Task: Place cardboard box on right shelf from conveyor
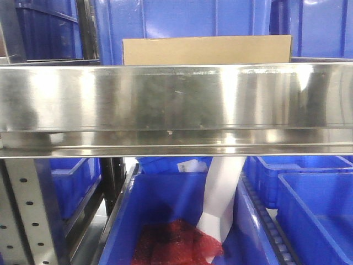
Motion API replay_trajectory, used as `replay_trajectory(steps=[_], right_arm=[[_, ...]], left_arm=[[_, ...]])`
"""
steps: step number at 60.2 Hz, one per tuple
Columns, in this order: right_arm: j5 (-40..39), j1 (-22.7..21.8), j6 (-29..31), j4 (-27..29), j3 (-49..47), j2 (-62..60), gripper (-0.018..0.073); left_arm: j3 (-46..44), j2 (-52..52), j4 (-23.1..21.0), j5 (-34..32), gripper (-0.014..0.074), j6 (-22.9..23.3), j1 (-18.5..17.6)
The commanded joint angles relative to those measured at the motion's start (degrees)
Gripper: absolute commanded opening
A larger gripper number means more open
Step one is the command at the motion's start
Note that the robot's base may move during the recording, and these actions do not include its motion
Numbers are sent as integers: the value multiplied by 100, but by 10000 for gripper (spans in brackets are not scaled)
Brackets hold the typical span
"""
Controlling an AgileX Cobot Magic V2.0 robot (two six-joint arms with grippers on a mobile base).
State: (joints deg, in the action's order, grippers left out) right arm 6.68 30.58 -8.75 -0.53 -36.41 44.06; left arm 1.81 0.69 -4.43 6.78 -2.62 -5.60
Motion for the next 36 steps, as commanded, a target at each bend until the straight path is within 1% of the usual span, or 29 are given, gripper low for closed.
replay_trajectory(steps=[1, 8, 16, 24, 31, 36], right_arm=[[-527, -355, 99, 174, 326, -548, 24], [-527, -1025, 99, 253, 1115, -1392, 24], [-554, -1949, 105, 260, 2104, -2625, 24], [-569, -2715, 105, 341, 2822, -3675, 24], [-573, -3235, 105, 347, 3256, -4414, 24], [-668, -3451, 141, 347, 3478, -4572, 24]], left_arm=[[49, 83, -34, -479, -115, -1, -26], [49, 83, -34, -479, -116, -1, -26], [49, 83, -34, -479, -116, -1, -26], [49, 83, -34, -479, -116, -1, -26], [49, 83, -34, -479, -116, -1, -26], [49, 83, -34, -479, -115, -1, -26]])
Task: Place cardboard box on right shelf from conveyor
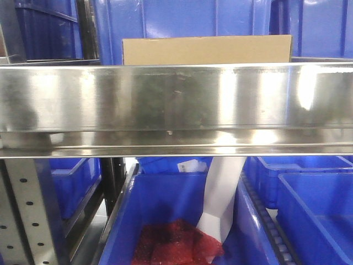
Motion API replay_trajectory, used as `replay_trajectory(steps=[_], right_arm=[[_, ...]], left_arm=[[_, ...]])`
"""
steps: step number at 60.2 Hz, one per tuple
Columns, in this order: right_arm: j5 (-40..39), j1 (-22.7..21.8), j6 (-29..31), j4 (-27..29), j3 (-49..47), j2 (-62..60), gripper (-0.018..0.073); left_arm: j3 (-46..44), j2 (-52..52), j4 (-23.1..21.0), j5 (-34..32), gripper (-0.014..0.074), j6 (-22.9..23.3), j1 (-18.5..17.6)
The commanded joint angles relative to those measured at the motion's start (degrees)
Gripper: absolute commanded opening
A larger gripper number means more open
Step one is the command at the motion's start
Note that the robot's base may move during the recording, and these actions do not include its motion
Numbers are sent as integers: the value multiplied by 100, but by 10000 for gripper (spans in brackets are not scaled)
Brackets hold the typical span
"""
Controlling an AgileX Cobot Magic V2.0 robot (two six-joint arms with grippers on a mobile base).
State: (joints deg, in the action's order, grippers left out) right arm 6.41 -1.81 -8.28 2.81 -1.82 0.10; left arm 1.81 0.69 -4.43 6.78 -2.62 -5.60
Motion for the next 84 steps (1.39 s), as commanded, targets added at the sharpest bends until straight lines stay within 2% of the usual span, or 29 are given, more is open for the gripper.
replay_trajectory(steps=[1, 9, 23, 84], right_arm=[[-641, -232, 94, 12, 46, -162, 24], [-877, -304, 156, 12, 331, -142, 24], [-776, -304, 403, -195, 326, -142, 24], [-753, -304, 401, -226, 326, -137, 24]], left_arm=[[49, 83, -34, -479, -116, -1, -26], [49, 83, -34, -479, -116, -1, -26], [49, 83, -34, -479, -116, -1, -26], [49, 83, -34, -479, -116, -1, -26]])
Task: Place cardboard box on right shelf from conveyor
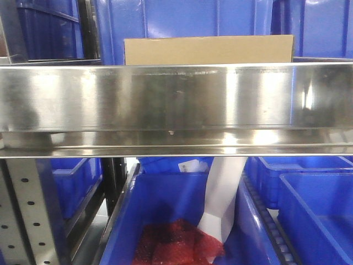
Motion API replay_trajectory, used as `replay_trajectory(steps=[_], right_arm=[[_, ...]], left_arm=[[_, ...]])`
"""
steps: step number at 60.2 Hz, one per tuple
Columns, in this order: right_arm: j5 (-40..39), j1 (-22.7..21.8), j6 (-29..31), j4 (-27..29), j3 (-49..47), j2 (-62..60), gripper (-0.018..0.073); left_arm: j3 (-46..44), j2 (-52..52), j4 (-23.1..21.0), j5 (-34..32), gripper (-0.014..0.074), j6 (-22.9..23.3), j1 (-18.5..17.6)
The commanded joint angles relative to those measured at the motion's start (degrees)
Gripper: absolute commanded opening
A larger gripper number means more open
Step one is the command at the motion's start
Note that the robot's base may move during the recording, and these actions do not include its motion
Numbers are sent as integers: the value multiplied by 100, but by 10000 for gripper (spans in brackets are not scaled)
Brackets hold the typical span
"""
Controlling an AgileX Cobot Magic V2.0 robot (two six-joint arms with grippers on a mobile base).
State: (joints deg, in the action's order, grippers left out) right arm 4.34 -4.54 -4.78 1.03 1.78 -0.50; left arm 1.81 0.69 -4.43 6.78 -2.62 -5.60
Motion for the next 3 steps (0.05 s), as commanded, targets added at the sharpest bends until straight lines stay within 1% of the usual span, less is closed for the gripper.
replay_trajectory(steps=[1, 3], right_arm=[[-546, -31, 51, -48, -34, -77, 24], [-546, -31, 51, -48, -34, -77, 24]], left_arm=[[49, 83, -34, -479, -116, -1, -26], [49, 83, -34, -479, -116, -1, -26]])
